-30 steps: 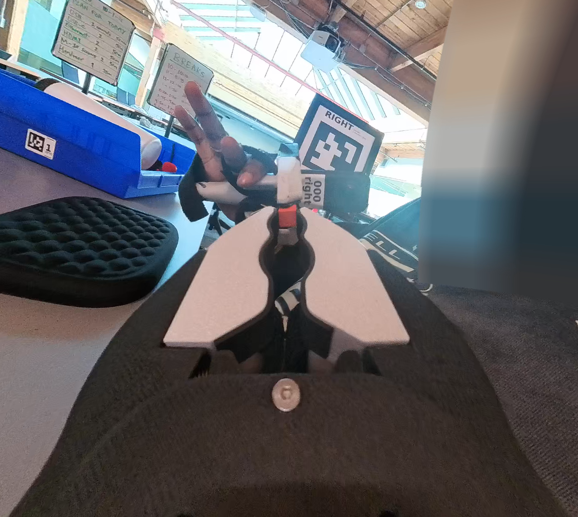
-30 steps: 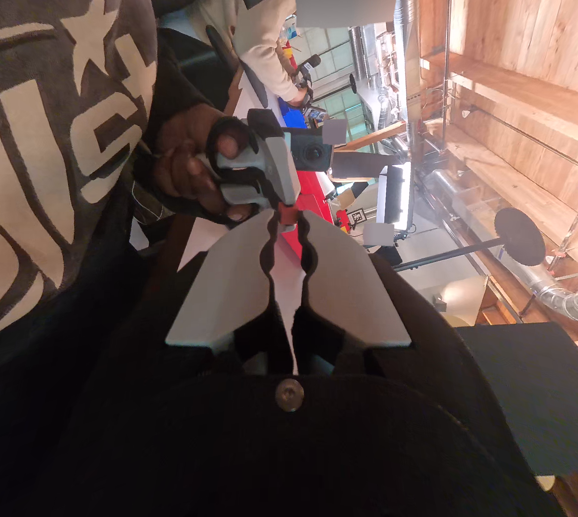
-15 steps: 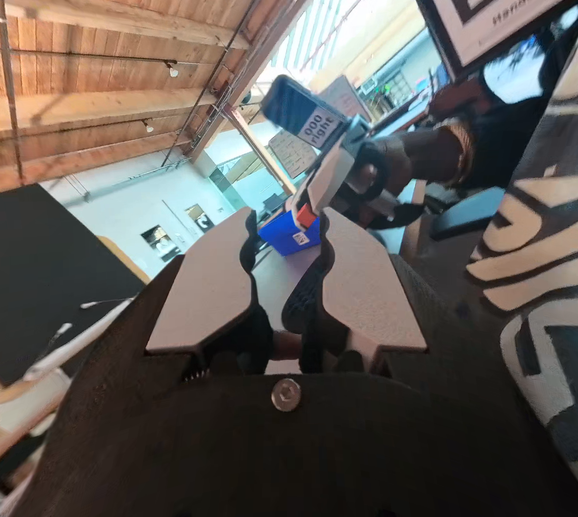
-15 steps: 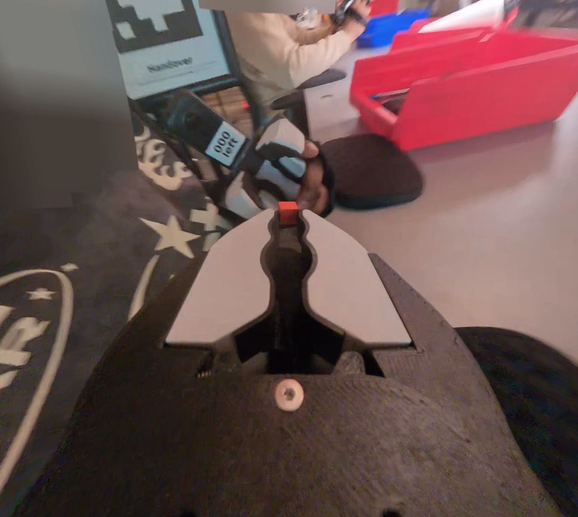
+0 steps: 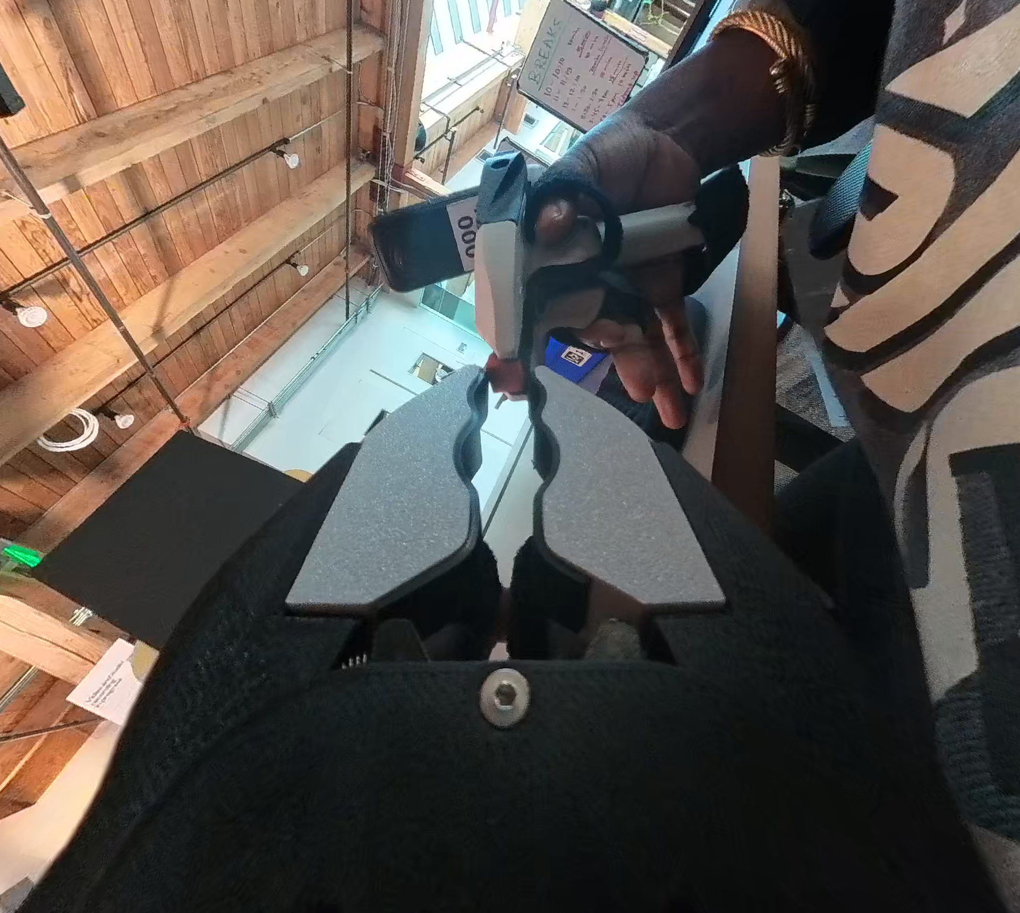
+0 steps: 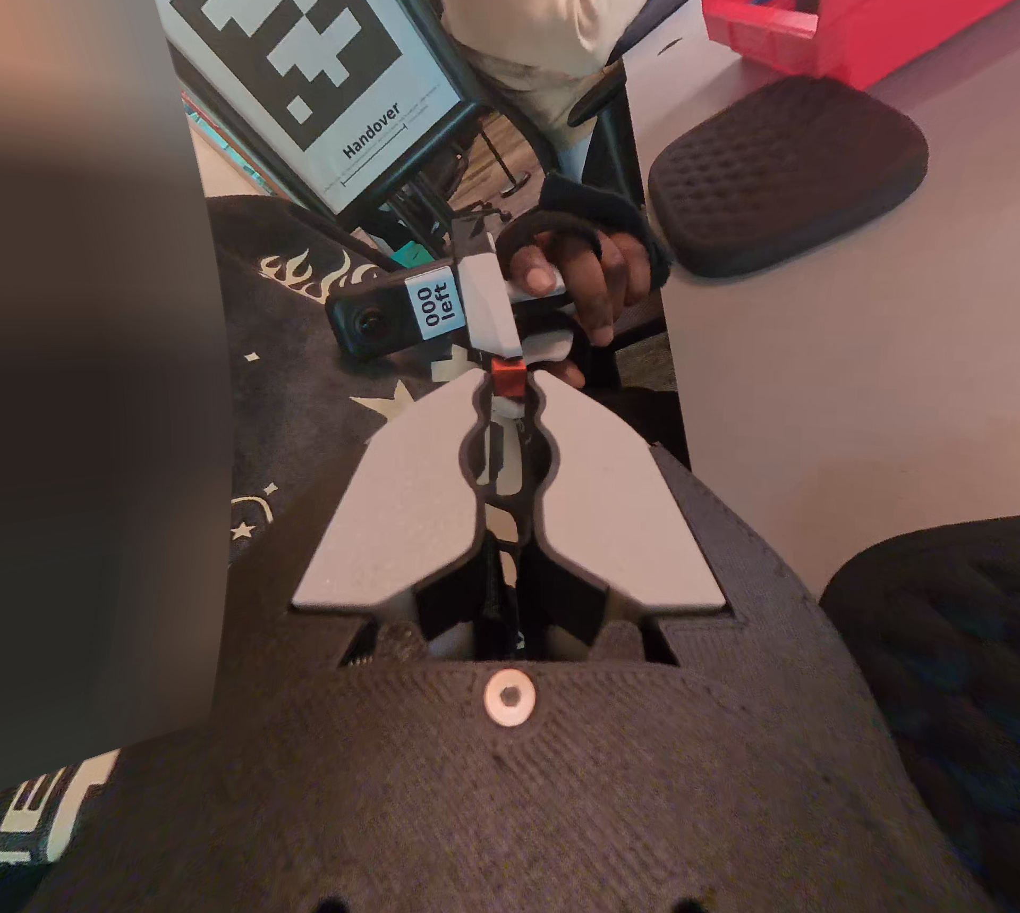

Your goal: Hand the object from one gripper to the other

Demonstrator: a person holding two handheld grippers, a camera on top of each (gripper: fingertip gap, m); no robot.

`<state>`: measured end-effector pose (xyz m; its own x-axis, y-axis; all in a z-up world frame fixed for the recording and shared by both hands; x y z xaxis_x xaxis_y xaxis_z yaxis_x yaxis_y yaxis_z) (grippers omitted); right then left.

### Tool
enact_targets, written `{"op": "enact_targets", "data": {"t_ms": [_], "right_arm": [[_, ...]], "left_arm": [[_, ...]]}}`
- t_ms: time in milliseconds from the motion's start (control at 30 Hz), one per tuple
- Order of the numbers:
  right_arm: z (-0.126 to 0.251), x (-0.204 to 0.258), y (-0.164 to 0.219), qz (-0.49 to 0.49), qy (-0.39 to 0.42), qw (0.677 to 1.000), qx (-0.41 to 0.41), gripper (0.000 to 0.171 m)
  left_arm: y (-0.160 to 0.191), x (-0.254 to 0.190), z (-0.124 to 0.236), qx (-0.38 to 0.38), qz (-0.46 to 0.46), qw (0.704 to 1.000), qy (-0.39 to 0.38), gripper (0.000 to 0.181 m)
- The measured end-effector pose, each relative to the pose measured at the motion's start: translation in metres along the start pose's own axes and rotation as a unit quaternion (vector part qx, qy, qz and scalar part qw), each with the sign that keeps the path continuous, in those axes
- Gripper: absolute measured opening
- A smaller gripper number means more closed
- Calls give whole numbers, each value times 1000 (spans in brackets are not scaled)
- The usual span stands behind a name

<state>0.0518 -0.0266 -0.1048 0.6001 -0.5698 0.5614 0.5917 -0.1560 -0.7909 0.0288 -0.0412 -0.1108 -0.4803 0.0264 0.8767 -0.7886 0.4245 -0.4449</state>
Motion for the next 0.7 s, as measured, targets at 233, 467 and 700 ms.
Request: {"op": "enact_targets", "data": {"t_ms": [233,467,700], "right_arm": [[8,2,-20,115,39,990,-77,31],[22,34,-31,603,211,756,-145,37],[1,22,-9,725,270,633,-5,27]], "left_arm": [[-5,18,3,-33,254,966,39,10],[-5,19,5,-111,649,714,239,10],[-11,13,7,-134,696,641,295,10]]}}
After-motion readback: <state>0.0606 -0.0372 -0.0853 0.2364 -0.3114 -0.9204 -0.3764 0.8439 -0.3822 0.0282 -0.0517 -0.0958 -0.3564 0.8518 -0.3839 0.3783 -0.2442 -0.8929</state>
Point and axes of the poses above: each gripper's, where its closed fingertips meet, z back along the fingers, y out of its underside, x = y × z across the jaws, the point moved 2 cm from there along z, back along the fingers, and after that the axes turned 5 degrees about x, right-handed, at the moved point
